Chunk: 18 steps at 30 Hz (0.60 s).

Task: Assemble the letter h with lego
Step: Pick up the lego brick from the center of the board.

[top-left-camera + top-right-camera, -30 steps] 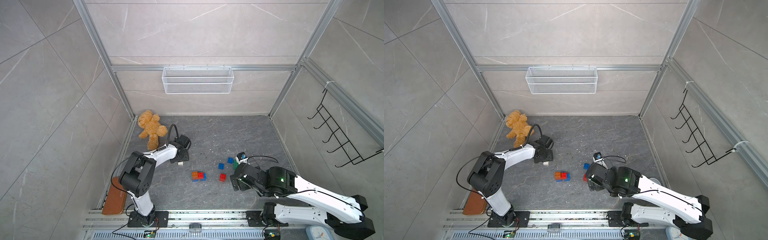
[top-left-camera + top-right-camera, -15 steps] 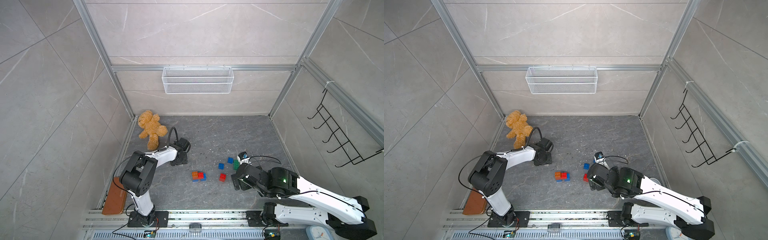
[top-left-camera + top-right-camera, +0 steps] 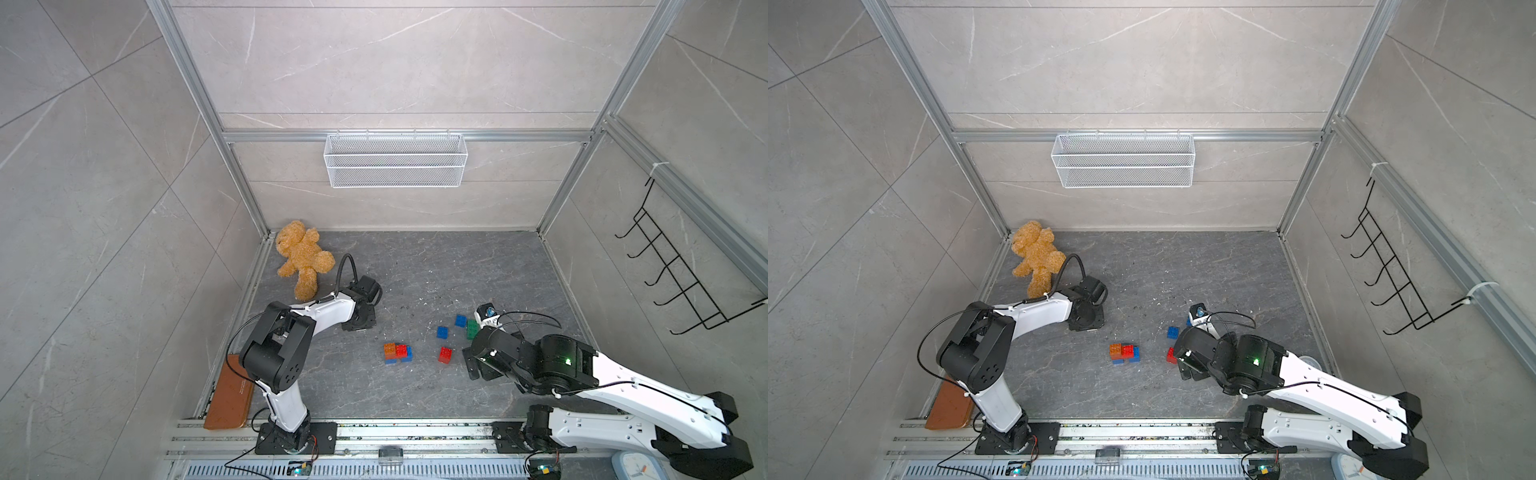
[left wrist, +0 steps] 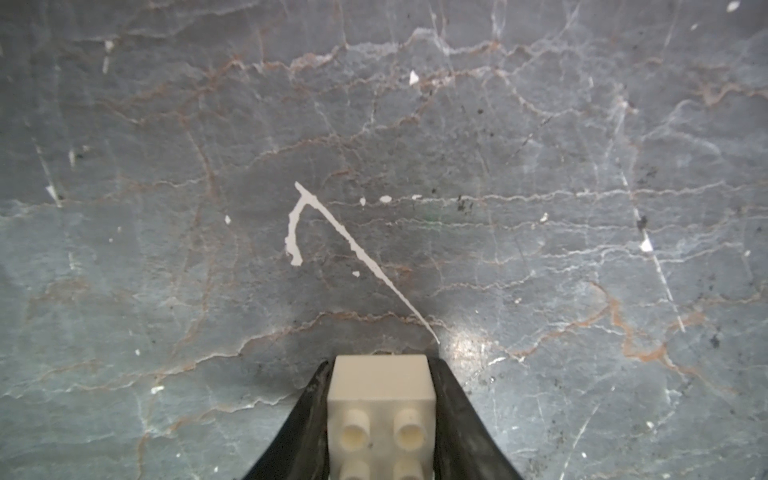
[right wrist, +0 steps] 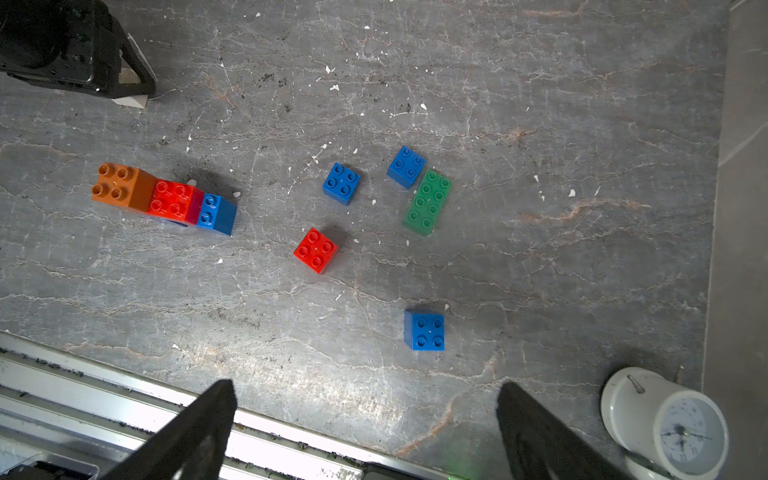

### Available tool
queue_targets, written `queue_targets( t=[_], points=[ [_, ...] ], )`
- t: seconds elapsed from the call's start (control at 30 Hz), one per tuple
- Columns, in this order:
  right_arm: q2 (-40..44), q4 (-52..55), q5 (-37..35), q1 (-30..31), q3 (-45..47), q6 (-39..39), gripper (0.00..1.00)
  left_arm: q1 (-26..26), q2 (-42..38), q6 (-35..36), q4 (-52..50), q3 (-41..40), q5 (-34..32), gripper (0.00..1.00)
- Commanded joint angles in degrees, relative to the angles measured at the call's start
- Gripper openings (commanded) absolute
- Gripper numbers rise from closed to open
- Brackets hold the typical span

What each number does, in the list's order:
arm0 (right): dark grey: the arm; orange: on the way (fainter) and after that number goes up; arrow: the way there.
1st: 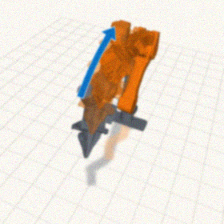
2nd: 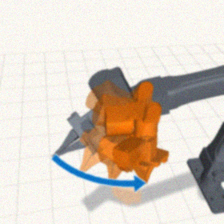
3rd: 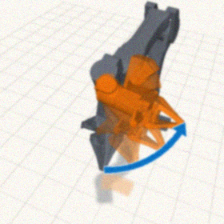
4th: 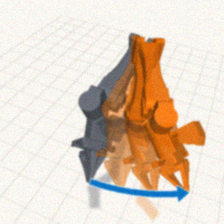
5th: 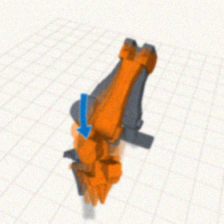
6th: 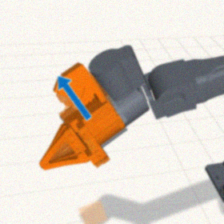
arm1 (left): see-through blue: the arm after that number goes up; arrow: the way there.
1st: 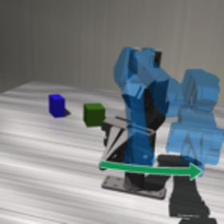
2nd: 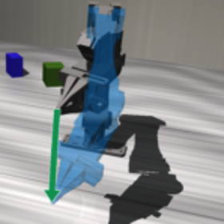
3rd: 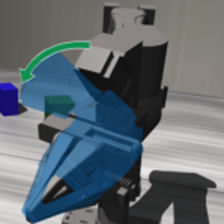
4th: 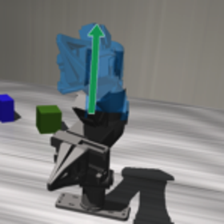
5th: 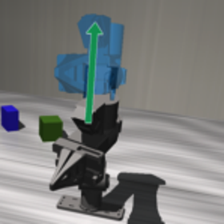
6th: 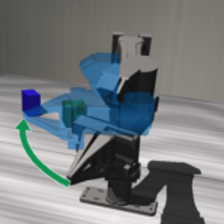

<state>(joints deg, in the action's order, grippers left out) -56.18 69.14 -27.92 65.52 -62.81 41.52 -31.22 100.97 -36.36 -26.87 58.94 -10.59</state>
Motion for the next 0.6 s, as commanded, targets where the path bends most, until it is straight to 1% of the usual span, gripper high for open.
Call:
queue_targets(
  t=[0.0, 0.07, 0.13, 0.27, 0.37, 0.47, 0.57],
  points=[
    [-0.15, 0.64, -1.83, -0.04, 0.76, 0.67, 1.0, -0.42, -0.12, -0.51, -0.72, -0.81, -0.07, 0.29],
    [-0.11, 0.73, -1.94, -0.04, 0.74, 0.74, 1.0, -0.63, -1.12, -0.78, -1.34, -1.27, 0.3, 0.19],
    [-0.07, 0.65, -2.18, -0.04, 0.83, 0.85, 1.0, -1.07, -3.13, -0.97, -2.55, -1.67, 0.61, 0.0],
    [-0.55, 0.99, -2.39, -0.04, 0.67, 1.13, 1.0, -2.29, -10.08, -2.4, -6.5, -2.23, 0.33, 0.0],
    [-0.68, 1.26, -2.57, -0.04, 0.64, 1.51, 1.0, -3.82, -15.94, -4.67, -10.84, -0.94, 1.14, 0.0],
    [-0.87, 1.21, -3.08, -0.04, 0.67, 1.85, 1.0, -7.31, -20.76, -8.22, -15.82, 1.44, -0.2, 0.0],
    [-1.6, 1.6, -3.37, -0.04, 0.54, 2.27, 1.0, -11.36, -23.46, -13.03, -20.36, 3.89, -2.26, 0.0]
  ],
)
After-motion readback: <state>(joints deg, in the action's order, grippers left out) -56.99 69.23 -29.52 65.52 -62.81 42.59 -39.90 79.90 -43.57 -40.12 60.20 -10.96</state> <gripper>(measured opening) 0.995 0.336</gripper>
